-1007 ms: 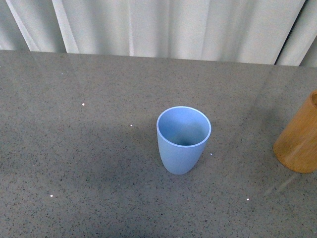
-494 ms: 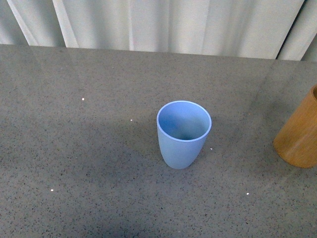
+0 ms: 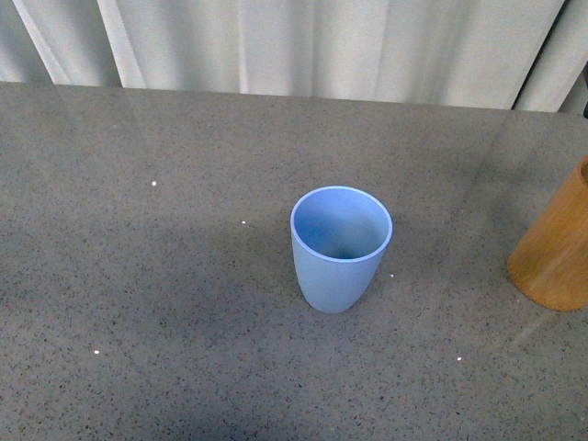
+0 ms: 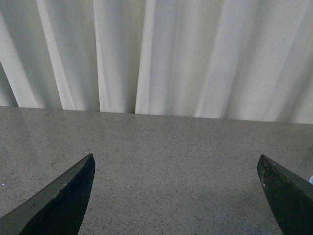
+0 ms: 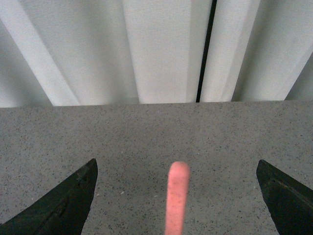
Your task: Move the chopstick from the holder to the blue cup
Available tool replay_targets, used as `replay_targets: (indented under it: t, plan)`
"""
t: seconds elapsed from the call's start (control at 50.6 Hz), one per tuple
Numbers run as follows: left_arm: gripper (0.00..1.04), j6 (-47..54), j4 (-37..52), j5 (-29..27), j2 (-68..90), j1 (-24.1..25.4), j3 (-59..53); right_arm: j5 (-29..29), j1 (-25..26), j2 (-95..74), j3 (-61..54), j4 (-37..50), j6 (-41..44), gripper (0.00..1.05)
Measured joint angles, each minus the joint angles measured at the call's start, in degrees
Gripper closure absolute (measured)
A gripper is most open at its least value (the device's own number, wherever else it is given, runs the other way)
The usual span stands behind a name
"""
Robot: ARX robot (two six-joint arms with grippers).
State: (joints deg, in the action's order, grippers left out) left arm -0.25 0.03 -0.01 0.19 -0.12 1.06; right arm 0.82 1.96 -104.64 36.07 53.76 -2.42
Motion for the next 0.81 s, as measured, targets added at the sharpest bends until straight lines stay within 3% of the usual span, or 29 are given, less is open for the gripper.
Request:
replay_targets:
  t: [0.356, 0.454, 0.711, 0.81]
  plan:
    - [0.07, 0.0, 0.0, 0.0, 0.0, 0.0, 0.0, -1.66, -1.86, -1.88, 0.96, 0.52, 0.46, 0.11]
    - [0.07, 0.0, 0.0, 0.0, 0.0, 0.0, 0.0, -1.7, -1.88, -2.38, 1.27, 0.74, 0.44, 0.25]
    - [0.07, 0.0, 0.0, 0.0, 0.0, 0.0, 0.0, -2.05, -3.63, -3.37, 1.88, 1.38, 0.02, 0.82]
    - [0.07, 0.0, 0.0, 0.0, 0.0, 0.0, 0.0, -2.1, -4.2, -3.21, 1.88, 1.57, 0.31, 0.98]
